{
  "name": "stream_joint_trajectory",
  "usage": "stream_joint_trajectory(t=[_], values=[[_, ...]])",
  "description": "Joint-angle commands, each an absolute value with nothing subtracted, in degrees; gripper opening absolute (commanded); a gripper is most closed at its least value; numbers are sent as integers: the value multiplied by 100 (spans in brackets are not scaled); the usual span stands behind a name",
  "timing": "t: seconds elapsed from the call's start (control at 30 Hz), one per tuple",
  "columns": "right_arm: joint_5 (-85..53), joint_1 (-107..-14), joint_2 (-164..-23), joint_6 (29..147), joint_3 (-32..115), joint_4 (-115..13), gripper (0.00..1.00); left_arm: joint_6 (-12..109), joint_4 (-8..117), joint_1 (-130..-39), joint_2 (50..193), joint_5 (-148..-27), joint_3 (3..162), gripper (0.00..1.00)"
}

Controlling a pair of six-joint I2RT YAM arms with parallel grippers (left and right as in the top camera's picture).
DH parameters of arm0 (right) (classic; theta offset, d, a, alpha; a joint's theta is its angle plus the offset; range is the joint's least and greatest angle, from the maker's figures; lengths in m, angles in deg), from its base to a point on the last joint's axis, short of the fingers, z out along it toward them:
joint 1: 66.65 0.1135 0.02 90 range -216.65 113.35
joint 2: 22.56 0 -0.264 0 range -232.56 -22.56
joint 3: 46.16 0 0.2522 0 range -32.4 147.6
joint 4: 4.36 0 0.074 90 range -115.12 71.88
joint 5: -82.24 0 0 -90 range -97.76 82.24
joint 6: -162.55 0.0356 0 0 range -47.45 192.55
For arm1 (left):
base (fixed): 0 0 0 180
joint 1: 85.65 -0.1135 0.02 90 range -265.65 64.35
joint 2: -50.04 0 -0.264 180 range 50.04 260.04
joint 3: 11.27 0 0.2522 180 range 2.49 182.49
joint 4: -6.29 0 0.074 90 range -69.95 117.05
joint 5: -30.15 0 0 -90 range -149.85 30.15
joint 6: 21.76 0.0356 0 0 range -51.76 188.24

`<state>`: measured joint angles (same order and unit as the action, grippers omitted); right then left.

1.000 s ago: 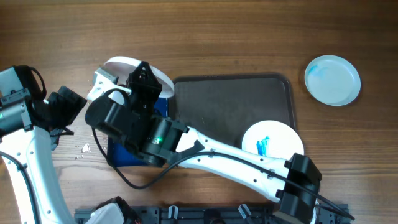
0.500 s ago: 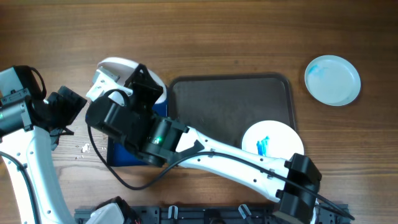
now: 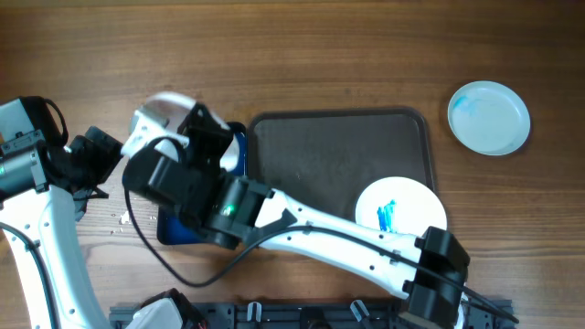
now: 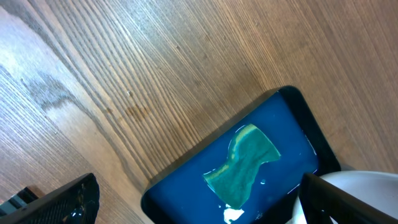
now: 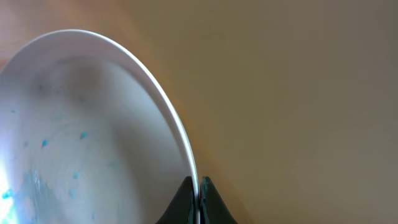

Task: Clean dirty plates on tray and stack at the side
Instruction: 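Tilt the held plate over the blue tray to drain it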

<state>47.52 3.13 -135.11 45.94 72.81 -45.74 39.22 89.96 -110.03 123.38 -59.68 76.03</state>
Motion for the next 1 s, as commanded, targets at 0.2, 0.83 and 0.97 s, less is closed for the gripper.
stream_joint_trajectory(t=[0.2, 0.83, 0.97], values=[[4691, 330, -13649, 5803, 7292, -4934, 5, 3883, 8998, -11036, 12334, -5872, 7634, 100], [7261, 5, -13754, 4096, 7292, -2506, 4, 3883, 9000, -11036, 12334, -5874, 7634, 100], [6455, -166, -13752, 5508, 7292, -3767, 4, 3883, 9000, -11036, 12334, -5874, 7634, 100]])
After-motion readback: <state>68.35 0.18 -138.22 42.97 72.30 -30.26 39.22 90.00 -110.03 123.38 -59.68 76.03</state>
